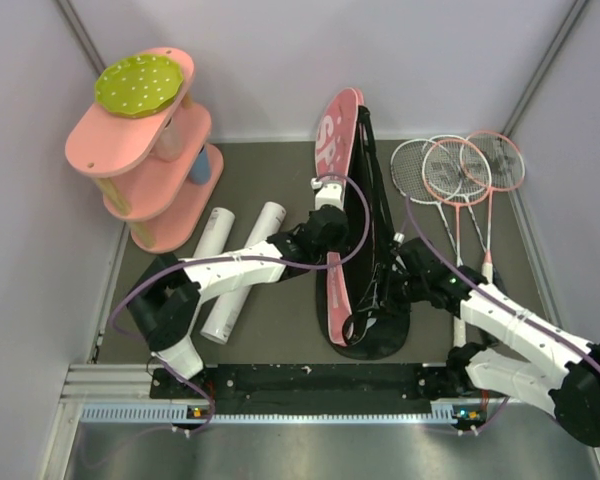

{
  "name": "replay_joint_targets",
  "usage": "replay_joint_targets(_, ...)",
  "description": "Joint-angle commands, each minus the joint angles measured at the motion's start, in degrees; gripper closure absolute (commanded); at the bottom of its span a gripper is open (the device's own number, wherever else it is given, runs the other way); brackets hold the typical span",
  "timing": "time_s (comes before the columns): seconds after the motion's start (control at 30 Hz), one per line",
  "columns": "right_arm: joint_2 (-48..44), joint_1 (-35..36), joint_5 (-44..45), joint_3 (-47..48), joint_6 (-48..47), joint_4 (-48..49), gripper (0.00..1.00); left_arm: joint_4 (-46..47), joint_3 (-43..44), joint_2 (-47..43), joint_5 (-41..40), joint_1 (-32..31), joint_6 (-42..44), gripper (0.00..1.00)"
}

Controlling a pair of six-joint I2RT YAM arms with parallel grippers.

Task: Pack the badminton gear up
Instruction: Open the racket bag at the center of the board.

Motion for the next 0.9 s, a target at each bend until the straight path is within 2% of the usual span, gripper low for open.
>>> replay_joint_targets(0.0, 0.44, 3.07, 7.18, 4.19, -0.18, -6.23, 0.55, 0.28, 6.17, 2.66, -9.74, -1.26, 4.78, 1.0)
replay_joint_targets(0.23, 1.59, 4.92, 10.01, 6.21, -0.98, -8.88, 0.8, -2.89, 9.25, 5.66, -13.88, -2.31, 7.07, 1.0)
replay_joint_targets(0.27, 1.41, 4.84, 9.92, 6.22, -0.8, -8.88, 0.89, -2.8, 9.34, 5.83, -13.88, -2.31, 6.98, 1.0)
replay_joint_targets(0.33, 0.62, 4.92, 10.01, 5.95, -0.36, -8.88, 0.99, -3.06, 9.69, 6.27, -13.79, -2.31, 6.98, 1.0)
replay_joint_targets(0.47, -1.92, 4.92, 10.01, 3.85, 0.78, -9.32, 1.0, -3.76, 10.31, 6.63, -14.49, -2.14, 6.98, 1.0)
replay_joint_targets(0.57, -5.78, 5.01, 8.44, 1.47, 1.05, -8.79, 1.0, -4.56, 10.31, 6.19, -11.7, -0.74, 5.75, 1.0)
replay_joint_targets(0.7, -11.15, 5.1, 3.25, -0.64, -0.18, -2.3, 1.0, -2.1, 9.17, 5.75, -9.49, 1.03, 4.69, 1.0)
replay_joint_targets(0.77, -10.11, 5.01, 1.13, 0.32, 0.25, -1.32, 1.0, -2.01, 9.6, 6.36, -8.44, 0.94, 4.43, 1.0)
replay_joint_targets(0.87, -6.96, 5.1, 2.62, 1.56, 2.1, -1.58, 1.0, -2.1, 9.78, 6.71, -6.24, 0.94, 2.42, 1.0)
